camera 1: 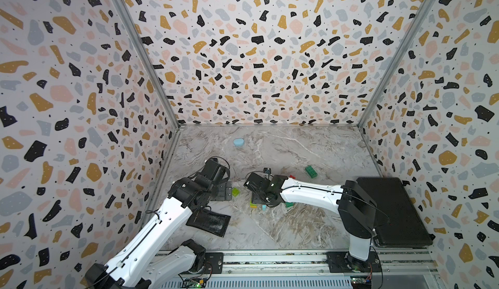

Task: Assemble the letter h with lego
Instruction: Assemble the lego brick with the lego brick.

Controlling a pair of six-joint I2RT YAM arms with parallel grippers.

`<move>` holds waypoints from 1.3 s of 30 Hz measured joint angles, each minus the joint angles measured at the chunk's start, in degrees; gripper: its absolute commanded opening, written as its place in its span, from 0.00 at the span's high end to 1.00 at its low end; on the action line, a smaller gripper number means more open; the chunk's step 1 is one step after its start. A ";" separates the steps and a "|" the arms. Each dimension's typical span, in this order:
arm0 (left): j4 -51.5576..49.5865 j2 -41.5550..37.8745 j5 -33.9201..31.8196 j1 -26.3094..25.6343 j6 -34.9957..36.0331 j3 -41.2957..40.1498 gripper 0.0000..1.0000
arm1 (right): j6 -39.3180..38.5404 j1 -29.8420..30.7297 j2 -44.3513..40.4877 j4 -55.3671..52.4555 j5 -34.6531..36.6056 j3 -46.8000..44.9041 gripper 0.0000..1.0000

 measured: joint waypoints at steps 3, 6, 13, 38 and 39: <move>-0.07 -0.26 -0.07 0.02 0.00 0.00 0.01 | 0.59 0.79 1.46 -1.60 1.22 2.89 0.85; -0.07 -0.63 -0.11 0.02 0.00 0.00 0.01 | 1.03 1.07 1.92 -2.64 2.29 4.07 0.84; -0.07 -0.83 -0.09 0.02 0.00 0.00 0.01 | 2.54 1.75 3.54 -4.74 2.58 5.60 0.83; -0.35 -1.92 0.02 0.20 0.00 0.00 0.01 | 5.03 4.37 7.26 -9.70 4.68 10.45 0.83; -0.35 -1.95 0.04 0.28 0.00 0.00 0.01 | 5.11 4.35 7.37 -9.73 4.70 10.56 0.83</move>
